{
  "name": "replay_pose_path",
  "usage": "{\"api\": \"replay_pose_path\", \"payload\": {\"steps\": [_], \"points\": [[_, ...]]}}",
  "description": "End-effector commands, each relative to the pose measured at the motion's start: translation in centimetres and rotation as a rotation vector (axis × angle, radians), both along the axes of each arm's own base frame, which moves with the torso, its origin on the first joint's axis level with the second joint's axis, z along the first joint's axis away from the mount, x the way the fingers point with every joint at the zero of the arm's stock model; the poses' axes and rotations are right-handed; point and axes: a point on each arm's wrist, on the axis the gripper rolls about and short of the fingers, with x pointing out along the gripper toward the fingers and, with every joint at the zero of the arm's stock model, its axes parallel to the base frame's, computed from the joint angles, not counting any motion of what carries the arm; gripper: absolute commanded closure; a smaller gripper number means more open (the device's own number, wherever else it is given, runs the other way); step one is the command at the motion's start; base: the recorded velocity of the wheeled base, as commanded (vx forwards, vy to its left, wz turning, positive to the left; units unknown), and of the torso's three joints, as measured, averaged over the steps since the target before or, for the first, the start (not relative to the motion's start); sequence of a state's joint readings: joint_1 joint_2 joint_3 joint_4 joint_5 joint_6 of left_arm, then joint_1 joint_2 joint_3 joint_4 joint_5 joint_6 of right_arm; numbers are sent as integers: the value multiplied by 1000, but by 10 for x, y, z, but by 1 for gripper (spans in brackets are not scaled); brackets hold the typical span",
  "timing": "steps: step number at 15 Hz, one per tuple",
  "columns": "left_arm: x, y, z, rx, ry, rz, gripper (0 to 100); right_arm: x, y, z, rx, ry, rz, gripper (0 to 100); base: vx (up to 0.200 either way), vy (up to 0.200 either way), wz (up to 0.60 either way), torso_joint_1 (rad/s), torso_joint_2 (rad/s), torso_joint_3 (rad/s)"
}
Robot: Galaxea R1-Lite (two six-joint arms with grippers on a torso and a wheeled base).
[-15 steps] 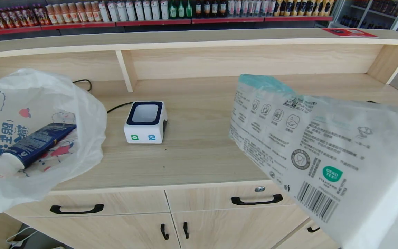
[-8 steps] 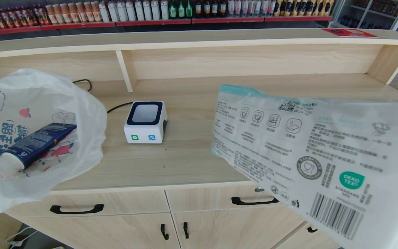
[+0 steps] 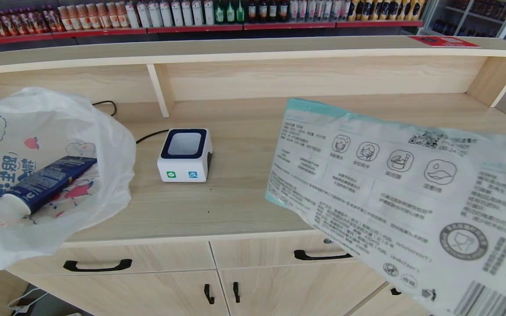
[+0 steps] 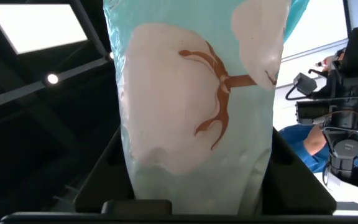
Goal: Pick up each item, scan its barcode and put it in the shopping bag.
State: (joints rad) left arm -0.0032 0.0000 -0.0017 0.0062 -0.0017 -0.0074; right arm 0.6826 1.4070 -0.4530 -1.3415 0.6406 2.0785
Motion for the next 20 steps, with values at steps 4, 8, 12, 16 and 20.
{"api": "replay_pose_path", "payload": {"steps": [4, 8, 12, 16, 20], "points": [[0, 0, 0, 0, 0, 0, 100, 12, 9, -15, 2, 4, -2, 100, 0, 0, 0, 0, 0, 0], [0, 0, 0, 0, 0, 0, 100, 14, 11, -16, 10, -4, -2, 100, 0, 0, 0, 0, 0, 0], [0, 0, 0, 0, 0, 0, 100, 14, 11, -15, 16, -17, -2, 100, 0, 0, 0, 0, 0, 0], [0, 0, 0, 0, 0, 0, 100, 17, 12, -17, 22, -24, -3, 100, 0, 0, 0, 0, 0, 0], [0, 0, 0, 0, 0, 0, 100, 24, 11, -17, 20, -34, -22, 100, 0, 0, 0, 0, 0, 0]]}}
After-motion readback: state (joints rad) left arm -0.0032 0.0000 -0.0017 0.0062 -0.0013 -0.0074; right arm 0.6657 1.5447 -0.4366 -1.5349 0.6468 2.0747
